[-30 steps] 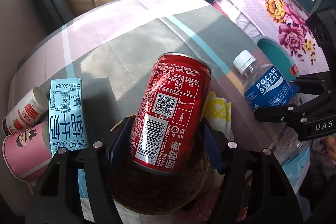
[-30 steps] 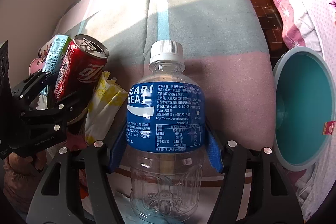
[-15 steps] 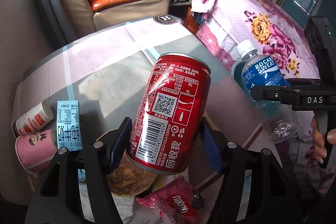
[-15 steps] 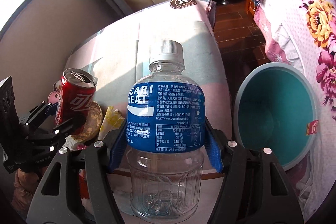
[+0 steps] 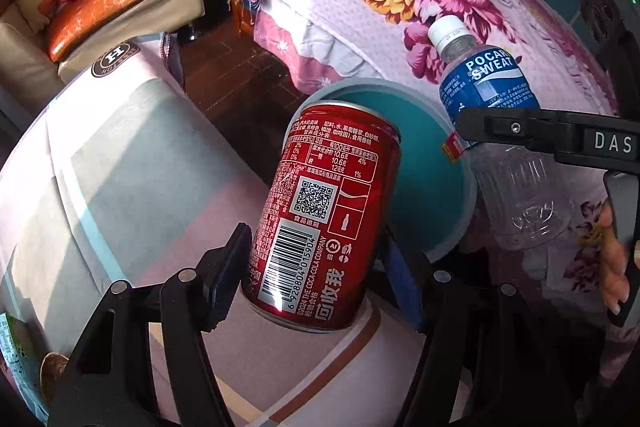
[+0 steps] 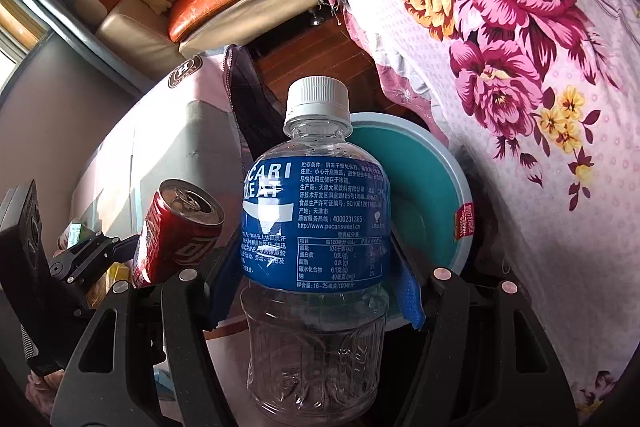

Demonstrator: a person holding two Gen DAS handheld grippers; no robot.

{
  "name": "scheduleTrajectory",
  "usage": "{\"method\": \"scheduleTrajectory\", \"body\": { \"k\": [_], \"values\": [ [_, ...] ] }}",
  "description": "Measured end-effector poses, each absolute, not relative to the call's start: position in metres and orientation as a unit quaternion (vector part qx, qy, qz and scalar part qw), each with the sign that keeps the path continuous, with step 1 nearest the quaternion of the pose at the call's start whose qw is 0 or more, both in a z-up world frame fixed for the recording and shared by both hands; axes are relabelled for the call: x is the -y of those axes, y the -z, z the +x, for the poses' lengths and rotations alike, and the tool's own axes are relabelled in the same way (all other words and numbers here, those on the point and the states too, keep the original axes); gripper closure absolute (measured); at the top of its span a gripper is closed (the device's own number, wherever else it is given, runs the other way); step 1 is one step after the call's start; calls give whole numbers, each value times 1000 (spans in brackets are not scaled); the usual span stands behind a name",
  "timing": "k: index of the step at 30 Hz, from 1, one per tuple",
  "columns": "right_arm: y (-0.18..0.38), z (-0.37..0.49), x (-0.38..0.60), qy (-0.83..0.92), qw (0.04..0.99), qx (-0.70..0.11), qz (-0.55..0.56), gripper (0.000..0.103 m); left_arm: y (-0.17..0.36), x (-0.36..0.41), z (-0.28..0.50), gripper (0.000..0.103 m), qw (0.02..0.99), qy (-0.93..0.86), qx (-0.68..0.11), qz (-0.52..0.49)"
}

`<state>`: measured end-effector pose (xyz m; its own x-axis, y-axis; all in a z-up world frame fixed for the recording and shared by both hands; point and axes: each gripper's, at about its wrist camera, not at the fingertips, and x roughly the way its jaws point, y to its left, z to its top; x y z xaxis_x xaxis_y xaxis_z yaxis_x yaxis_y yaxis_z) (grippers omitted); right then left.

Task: Collect trash
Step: 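Carry the can to the teal bin and open the left tool while the right tool carries the bottle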

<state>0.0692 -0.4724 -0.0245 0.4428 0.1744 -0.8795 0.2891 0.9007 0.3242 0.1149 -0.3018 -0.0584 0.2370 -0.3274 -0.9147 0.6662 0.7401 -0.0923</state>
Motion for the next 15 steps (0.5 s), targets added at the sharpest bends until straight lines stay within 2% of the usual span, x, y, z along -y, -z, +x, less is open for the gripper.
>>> {"method": "scheduleTrajectory", "body": {
  "k": [7,15],
  "values": [
    [43,75,492,43,810,-541,224,41,91,336,119,36,750,326,-546,183],
    [57,90,485,30,802,-556,218,41,96,321,130,35,753,313,-557,156]
  ]
}}
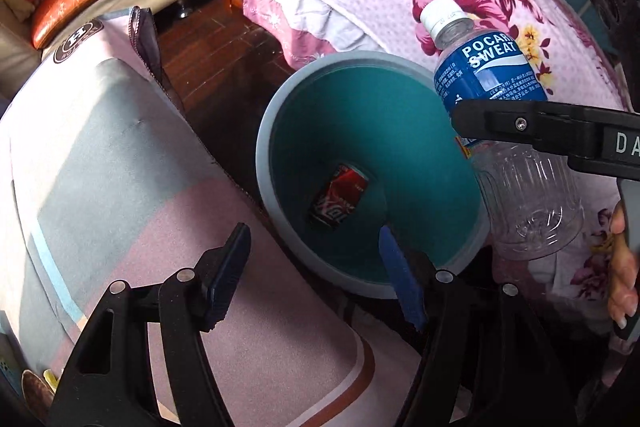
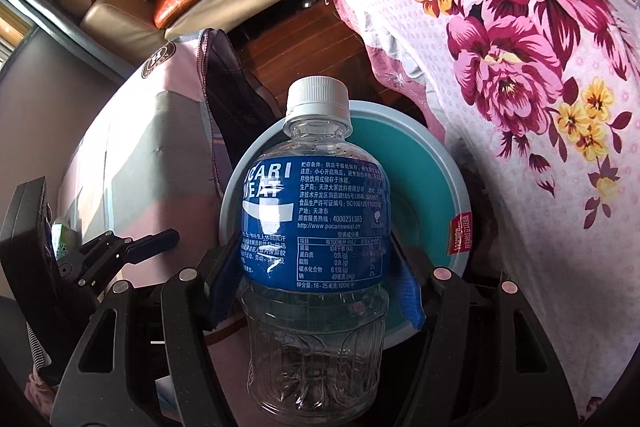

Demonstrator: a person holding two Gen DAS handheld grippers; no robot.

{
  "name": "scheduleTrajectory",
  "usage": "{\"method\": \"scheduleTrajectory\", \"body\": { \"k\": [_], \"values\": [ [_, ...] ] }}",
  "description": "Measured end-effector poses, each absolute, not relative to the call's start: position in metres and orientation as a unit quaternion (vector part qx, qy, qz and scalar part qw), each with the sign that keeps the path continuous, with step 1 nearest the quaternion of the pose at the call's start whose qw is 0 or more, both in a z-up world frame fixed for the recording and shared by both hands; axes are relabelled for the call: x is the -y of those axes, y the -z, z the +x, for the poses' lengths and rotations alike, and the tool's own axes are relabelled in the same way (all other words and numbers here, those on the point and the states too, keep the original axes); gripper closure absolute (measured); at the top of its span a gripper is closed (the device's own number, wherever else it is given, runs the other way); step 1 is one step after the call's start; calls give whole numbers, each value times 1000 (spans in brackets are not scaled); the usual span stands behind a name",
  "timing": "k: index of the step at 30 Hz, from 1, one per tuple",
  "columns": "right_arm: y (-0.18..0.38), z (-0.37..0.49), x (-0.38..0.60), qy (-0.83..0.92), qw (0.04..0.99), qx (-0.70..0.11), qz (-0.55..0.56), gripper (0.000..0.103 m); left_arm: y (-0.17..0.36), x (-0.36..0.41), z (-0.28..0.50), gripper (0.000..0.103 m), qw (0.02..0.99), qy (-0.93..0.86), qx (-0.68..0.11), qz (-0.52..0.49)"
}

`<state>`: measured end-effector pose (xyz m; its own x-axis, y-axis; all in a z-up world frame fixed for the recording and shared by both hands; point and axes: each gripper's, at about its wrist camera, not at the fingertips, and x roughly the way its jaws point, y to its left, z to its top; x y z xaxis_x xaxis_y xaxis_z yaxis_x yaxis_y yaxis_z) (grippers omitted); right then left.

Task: Collect trash
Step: 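Carry the can to the teal bin and open the left tool while the right tool carries the bottle, then lower the bottle into the teal bin and open the right tool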

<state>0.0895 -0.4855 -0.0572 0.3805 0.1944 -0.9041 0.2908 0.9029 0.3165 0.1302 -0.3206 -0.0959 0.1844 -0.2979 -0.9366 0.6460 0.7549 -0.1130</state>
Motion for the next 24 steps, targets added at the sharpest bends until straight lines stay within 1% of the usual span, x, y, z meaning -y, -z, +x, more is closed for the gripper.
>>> {"method": "scheduleTrajectory", "body": {
  "k": [2,3,4,9,11,13,14,16,21,24],
  "values": [
    [62,92,482,28,799,-561,216,41,92,313,131,33,757,317,-555,139],
    [64,93,481,27,796,-565,215,41,90,309,131,30,758,317,-555,131],
    [67,95,479,27,794,-569,213,41,87,306,131,25,761,313,-553,127],
    [72,100,473,37,788,-580,201,41,74,288,130,22,778,301,-540,113],
    [74,102,471,41,785,-585,198,40,68,279,129,20,782,298,-537,102],
    [75,104,468,46,783,-588,199,40,61,270,128,15,789,293,-532,94],
    [76,104,467,47,781,-588,202,40,59,265,128,15,791,291,-530,92],
    [74,101,465,49,780,-588,209,32,56,255,126,15,793,289,-529,89],
    [59,96,450,50,788,-581,199,32,50,229,118,15,798,281,-528,75],
    [46,88,437,46,795,-576,186,27,45,211,110,15,801,276,-526,68]
  ]
}}
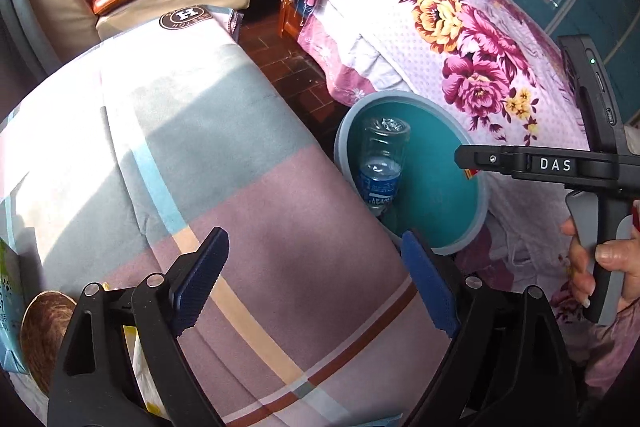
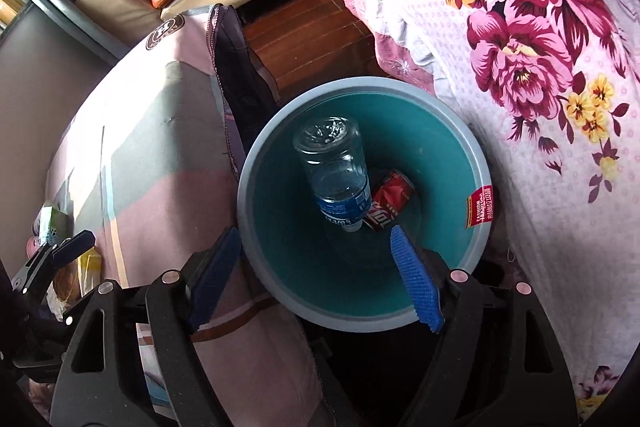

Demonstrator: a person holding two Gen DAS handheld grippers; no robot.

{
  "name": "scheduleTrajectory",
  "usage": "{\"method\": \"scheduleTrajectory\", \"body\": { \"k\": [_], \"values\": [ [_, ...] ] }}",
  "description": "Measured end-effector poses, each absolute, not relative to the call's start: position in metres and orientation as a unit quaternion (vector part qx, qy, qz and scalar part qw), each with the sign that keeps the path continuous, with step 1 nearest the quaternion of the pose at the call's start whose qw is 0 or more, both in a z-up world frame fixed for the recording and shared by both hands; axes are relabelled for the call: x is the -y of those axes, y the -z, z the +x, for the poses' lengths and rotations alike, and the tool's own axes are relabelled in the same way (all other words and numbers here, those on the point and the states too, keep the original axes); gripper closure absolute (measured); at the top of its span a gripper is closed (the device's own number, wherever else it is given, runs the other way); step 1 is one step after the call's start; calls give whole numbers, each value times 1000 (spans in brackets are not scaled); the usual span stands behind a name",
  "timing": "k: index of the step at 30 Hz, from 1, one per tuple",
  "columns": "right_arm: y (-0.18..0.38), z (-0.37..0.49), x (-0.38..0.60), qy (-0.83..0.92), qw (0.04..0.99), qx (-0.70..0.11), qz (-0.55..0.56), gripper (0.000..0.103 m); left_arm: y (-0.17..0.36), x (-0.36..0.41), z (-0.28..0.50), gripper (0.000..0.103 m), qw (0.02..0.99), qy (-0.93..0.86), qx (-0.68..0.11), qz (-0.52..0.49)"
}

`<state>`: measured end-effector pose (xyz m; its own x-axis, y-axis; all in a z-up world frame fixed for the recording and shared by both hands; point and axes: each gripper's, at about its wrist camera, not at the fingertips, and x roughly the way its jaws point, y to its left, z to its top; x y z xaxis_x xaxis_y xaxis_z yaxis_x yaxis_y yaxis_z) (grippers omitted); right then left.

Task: Collect trash
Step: 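Lower the bottle into the teal bin and open the right tool, then move both open tools back over the table trash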

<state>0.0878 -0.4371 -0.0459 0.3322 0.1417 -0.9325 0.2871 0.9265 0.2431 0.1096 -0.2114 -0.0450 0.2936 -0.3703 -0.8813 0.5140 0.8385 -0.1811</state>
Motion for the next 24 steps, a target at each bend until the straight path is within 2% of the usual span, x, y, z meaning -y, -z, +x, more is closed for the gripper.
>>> {"method": "scheduleTrajectory", "body": {
  "k": [20,22,24],
  "values": [
    [8,18,288,-47,797,-595,98,25,17,63,32,14,835,221,-504,24],
    [7,11,276,-56,795,-598,87,20,17,51,23,14,837,216,-503,18],
    [8,3,265,-62,793,-601,77,20,18,42,15,13,838,212,-502,12]
  ]
}}
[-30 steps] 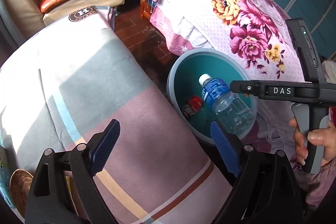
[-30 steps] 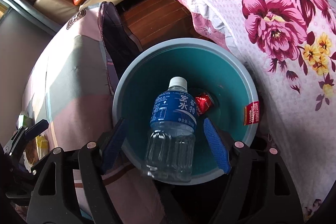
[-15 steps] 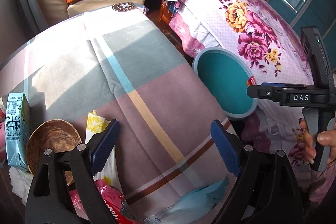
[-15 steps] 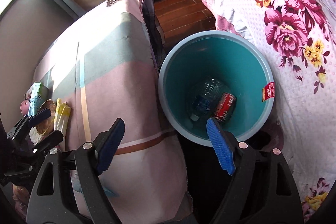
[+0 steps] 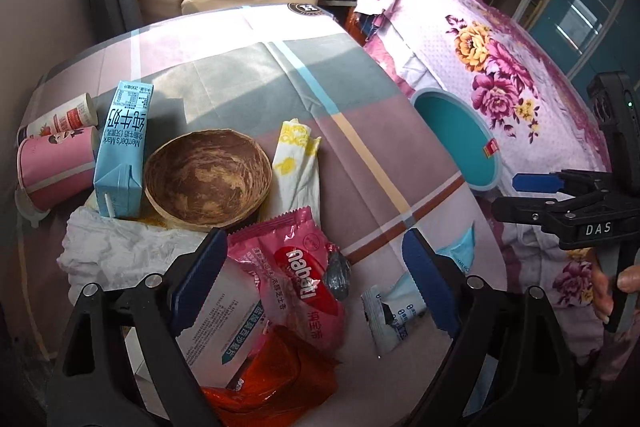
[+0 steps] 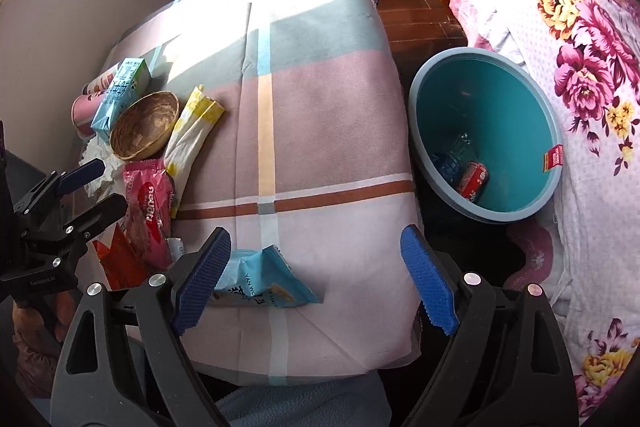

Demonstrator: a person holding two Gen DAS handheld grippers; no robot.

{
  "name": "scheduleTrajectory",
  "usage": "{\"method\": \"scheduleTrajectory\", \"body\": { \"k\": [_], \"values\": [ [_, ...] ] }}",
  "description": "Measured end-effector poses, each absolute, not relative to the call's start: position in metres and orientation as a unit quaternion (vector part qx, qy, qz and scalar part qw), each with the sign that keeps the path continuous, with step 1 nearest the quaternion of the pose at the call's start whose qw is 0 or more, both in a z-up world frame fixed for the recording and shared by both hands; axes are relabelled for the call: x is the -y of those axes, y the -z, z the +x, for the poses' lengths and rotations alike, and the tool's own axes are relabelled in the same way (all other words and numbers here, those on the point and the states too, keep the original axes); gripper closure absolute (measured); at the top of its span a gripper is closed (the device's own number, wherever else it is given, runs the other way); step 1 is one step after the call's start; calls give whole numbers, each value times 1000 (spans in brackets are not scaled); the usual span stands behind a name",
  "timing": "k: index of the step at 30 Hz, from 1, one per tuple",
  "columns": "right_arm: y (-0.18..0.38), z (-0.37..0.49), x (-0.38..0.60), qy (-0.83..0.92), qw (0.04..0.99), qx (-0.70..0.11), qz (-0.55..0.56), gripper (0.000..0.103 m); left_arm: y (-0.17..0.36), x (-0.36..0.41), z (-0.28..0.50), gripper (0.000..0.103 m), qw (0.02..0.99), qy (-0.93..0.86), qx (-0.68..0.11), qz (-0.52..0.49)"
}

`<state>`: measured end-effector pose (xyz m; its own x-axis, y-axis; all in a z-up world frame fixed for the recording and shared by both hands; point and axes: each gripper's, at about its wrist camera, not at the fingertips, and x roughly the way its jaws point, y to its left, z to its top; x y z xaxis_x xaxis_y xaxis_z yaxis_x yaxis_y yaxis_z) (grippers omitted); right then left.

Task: Collect trash
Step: 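Move both open tools back over the table trash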

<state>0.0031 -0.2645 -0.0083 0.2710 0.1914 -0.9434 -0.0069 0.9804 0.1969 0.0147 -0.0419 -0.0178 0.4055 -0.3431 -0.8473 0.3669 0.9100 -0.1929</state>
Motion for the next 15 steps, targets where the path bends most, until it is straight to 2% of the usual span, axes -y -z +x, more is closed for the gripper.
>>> {"method": "scheduleTrajectory", "body": {
  "k": [15],
  "values": [
    [47,-22,227,-101,771,-626,52,20,44,1,-43,13,824,212,-524,44]
  ]
}}
